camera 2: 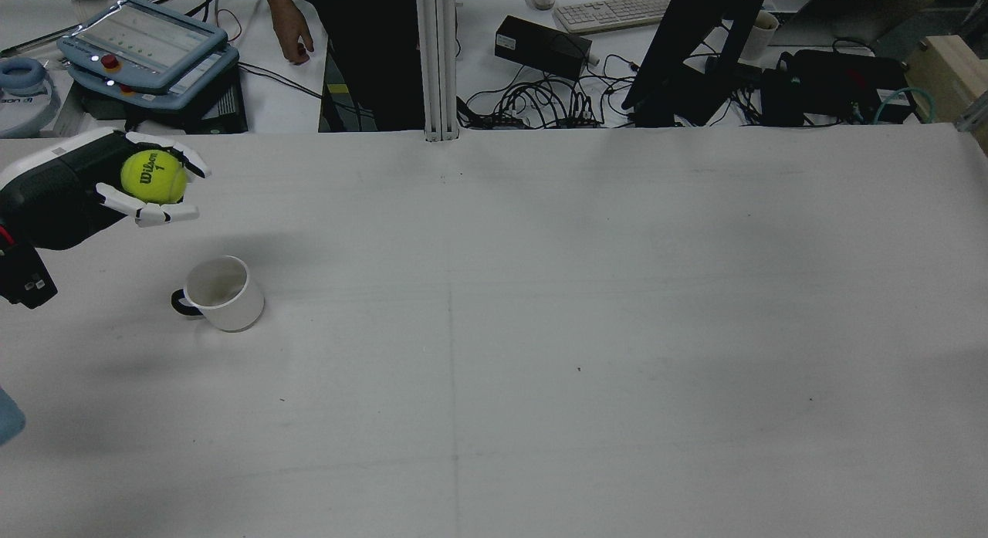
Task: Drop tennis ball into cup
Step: 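Carry the yellow tennis ball in the left hand over the white mug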
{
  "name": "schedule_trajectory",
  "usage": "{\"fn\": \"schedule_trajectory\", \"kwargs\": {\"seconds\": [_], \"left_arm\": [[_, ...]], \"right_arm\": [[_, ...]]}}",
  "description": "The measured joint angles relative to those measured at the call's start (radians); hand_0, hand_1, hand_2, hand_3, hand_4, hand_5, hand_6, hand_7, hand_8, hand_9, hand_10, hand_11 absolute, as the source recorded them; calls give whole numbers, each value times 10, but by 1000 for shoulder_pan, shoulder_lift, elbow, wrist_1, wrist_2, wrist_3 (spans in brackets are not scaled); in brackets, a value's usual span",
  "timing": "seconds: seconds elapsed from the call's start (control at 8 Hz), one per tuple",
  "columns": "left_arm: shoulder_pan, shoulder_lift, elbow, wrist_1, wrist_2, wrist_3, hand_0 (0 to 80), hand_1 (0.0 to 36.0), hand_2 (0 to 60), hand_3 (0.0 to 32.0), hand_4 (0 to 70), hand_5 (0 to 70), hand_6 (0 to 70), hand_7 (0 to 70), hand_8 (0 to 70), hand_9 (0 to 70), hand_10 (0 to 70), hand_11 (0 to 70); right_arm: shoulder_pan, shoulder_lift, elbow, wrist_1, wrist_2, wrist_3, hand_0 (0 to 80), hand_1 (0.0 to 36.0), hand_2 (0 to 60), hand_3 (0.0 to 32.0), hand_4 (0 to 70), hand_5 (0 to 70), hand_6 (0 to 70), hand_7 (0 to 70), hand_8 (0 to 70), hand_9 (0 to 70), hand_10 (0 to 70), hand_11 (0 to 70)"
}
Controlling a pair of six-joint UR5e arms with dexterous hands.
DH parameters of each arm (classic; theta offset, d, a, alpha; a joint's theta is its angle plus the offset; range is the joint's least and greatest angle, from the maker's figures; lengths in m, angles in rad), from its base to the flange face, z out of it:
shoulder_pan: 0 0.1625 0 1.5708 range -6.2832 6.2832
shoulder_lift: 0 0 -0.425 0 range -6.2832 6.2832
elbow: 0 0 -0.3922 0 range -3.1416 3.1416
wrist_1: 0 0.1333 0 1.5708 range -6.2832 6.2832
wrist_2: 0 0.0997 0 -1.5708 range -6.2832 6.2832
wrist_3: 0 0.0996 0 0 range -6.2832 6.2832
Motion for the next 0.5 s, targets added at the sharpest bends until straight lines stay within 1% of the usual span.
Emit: {"fn": "schedule_trajectory", "kwargs": {"seconds": [0.25, 0.5], "left_arm": [[31, 5, -1, 0, 0, 0, 800, 360, 600, 0, 595, 232, 358, 700, 665, 700, 700, 700], [45, 6, -5, 0, 0, 1, 797, 360, 600, 0, 596, 229, 354, 700, 657, 700, 700, 700]], "right_arm": [[0, 0, 0, 0, 0, 0, 0, 0, 0, 0, 0, 0, 0, 0, 0, 0, 0, 0], [0, 0, 0, 0, 0, 0, 0, 0, 0, 0, 0, 0, 0, 0, 0, 0, 0, 0]]}}
